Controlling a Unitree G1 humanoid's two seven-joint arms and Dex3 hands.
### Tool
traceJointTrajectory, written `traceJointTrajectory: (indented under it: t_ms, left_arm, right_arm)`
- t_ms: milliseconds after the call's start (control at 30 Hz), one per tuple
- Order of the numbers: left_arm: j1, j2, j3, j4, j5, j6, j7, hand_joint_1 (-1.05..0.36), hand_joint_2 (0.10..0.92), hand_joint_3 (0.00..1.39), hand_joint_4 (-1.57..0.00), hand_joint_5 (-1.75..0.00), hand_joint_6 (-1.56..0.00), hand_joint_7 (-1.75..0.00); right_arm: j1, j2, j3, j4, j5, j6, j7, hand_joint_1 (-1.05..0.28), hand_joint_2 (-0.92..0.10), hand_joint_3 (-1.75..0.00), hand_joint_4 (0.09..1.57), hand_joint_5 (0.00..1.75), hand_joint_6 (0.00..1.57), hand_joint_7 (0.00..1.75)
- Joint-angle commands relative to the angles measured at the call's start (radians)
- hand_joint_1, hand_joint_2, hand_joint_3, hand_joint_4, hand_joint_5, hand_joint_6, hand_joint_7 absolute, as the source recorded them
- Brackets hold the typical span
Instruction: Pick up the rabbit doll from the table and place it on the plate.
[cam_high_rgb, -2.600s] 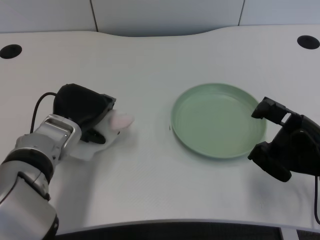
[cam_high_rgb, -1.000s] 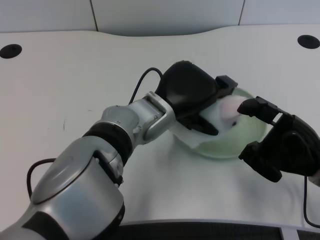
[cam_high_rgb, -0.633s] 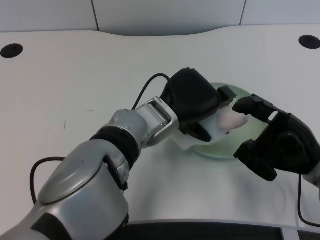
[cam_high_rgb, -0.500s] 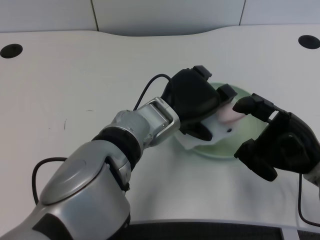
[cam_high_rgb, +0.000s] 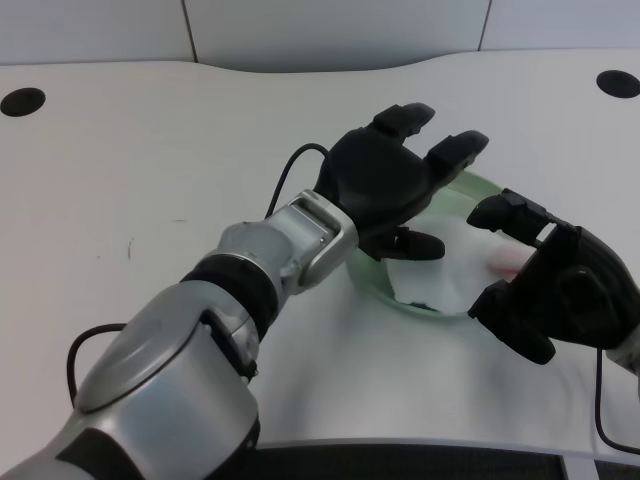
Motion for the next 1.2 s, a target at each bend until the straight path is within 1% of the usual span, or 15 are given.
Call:
traceJointTrajectory:
  t_ms: [33, 167, 233, 333, 400, 467, 533, 567, 667, 733, 767, 867, 967, 1067, 1200]
  left_arm:
    - [-0.017, 0.052, 0.041, -0.008, -0.042, -0.042, -0.036, -1.05, 0.921, 0.97, 0.00, 0.00, 0.00, 0.00]
    - [0.001, 0.119, 0.123, -0.021, -0.128, -0.147, -0.087, -1.05, 0.921, 0.92, -0.01, 0.00, 0.00, 0.00]
    - [0.022, 0.161, 0.177, -0.030, -0.186, -0.223, -0.112, -1.05, 0.921, 0.82, -0.08, -0.05, -0.06, -0.03]
    - [0.052, 0.219, 0.263, -0.042, -0.276, -0.322, -0.173, -1.05, 0.921, 0.75, -0.12, -0.09, -0.09, -0.05]
    - [0.077, 0.248, 0.340, -0.049, -0.365, -0.379, -0.255, -1.05, 0.921, 0.73, -0.14, -0.11, -0.11, -0.06]
    - [0.113, 0.274, 0.450, -0.059, -0.496, -0.443, -0.384, -1.05, 0.921, 0.72, -0.17, -0.14, -0.13, -0.07]
    - [0.158, 0.285, 0.585, -0.072, -0.668, -0.497, -0.574, -1.05, 0.921, 0.71, -0.21, -0.17, -0.17, -0.09]
    - [0.176, 0.286, 0.642, -0.079, -0.743, -0.500, -0.665, -1.05, 0.921, 0.71, -0.22, -0.18, -0.19, -0.09]
    - [0.212, 0.285, 0.782, -0.102, -0.934, -0.433, -0.934, -1.05, 0.921, 0.68, -0.25, -0.22, -0.21, -0.10]
    - [0.228, 0.287, 0.842, -0.116, -1.015, -0.379, -1.055, -1.05, 0.921, 0.67, -0.25, -0.23, -0.21, -0.09]
    - [0.237, 0.289, 0.873, -0.124, -1.057, -0.347, -1.116, -1.05, 0.921, 0.65, -0.29, -0.24, -0.23, -0.09]
    - [0.257, 0.293, 0.936, -0.146, -1.133, -0.278, -1.239, -1.05, 0.921, 0.65, -0.31, -0.26, -0.25, -0.09]
    - [0.343, 0.311, 1.066, -0.204, -1.317, -0.037, -1.450, -1.04, 0.921, 0.63, -0.36, -0.31, -0.30, -0.09]
    - [0.395, 0.317, 1.106, -0.248, -1.371, 0.072, -1.512, -1.03, 0.921, 0.63, -0.38, -0.32, -0.32, -0.09]
    - [0.462, 0.325, 1.122, -0.286, -1.384, 0.162, -1.523, -1.04, 0.921, 0.64, -0.37, -0.32, -0.34, -0.08]
  right_arm:
    - [0.008, -0.015, -0.001, -0.004, 0.012, -0.002, -0.001, -0.62, -0.87, 0.00, 1.12, 1.75, 1.07, 1.10]
    - [0.010, -0.017, -0.004, -0.006, 0.015, 0.002, -0.002, -0.62, -0.86, 0.00, 1.13, 1.75, 1.09, 1.10]
    - [0.011, -0.019, -0.006, -0.006, 0.016, 0.006, -0.005, -0.61, -0.87, 0.00, 1.14, 1.75, 1.09, 1.15]
    - [0.006, -0.025, -0.003, 0.001, 0.015, 0.029, -0.001, -0.60, -0.86, 0.00, 1.14, 1.75, 1.07, 1.18]
    - [0.005, -0.028, -0.002, 0.001, 0.013, 0.043, -0.002, -0.60, -0.86, 0.00, 1.14, 1.75, 1.06, 1.19]
    - [0.004, -0.031, 0.001, 0.002, 0.010, 0.049, -0.002, -0.60, -0.85, 0.00, 1.14, 1.75, 1.05, 1.22]
    - [0.001, -0.034, 0.001, 0.004, 0.006, 0.046, -0.013, -0.61, -0.85, 0.00, 1.15, 1.75, 1.05, 1.24]
    - [0.000, -0.036, 0.001, 0.007, 0.006, 0.050, -0.018, -0.61, -0.86, 0.00, 1.15, 1.75, 1.05, 1.19]
    - [-0.005, -0.041, 0.002, 0.014, 0.003, 0.059, -0.018, -0.61, -0.86, 0.00, 1.14, 1.75, 1.06, 1.09]
    - [-0.006, -0.041, 0.002, 0.016, 0.002, 0.054, -0.018, -0.61, -0.86, 0.00, 1.14, 1.75, 1.07, 1.08]
    - [-0.006, -0.041, 0.001, 0.017, 0.002, 0.051, -0.019, -0.59, -0.86, -0.01, 1.15, 1.75, 1.06, 1.17]
    - [-0.006, -0.041, 0.000, 0.018, 0.002, 0.042, -0.022, -0.58, -0.87, -0.01, 1.15, 1.75, 1.05, 1.25]
    - [-0.006, -0.047, -0.004, 0.025, 0.003, 0.029, -0.026, -0.58, -0.87, -0.01, 1.15, 1.75, 1.05, 1.26]
    - [-0.008, -0.051, -0.002, 0.030, 0.002, 0.030, -0.030, -0.57, -0.87, -0.01, 1.15, 1.75, 1.04, 1.31]
    - [-0.009, -0.054, -0.001, 0.034, 0.002, 0.030, -0.025, -0.57, -0.87, -0.01, 1.16, 1.75, 1.01, 1.42]
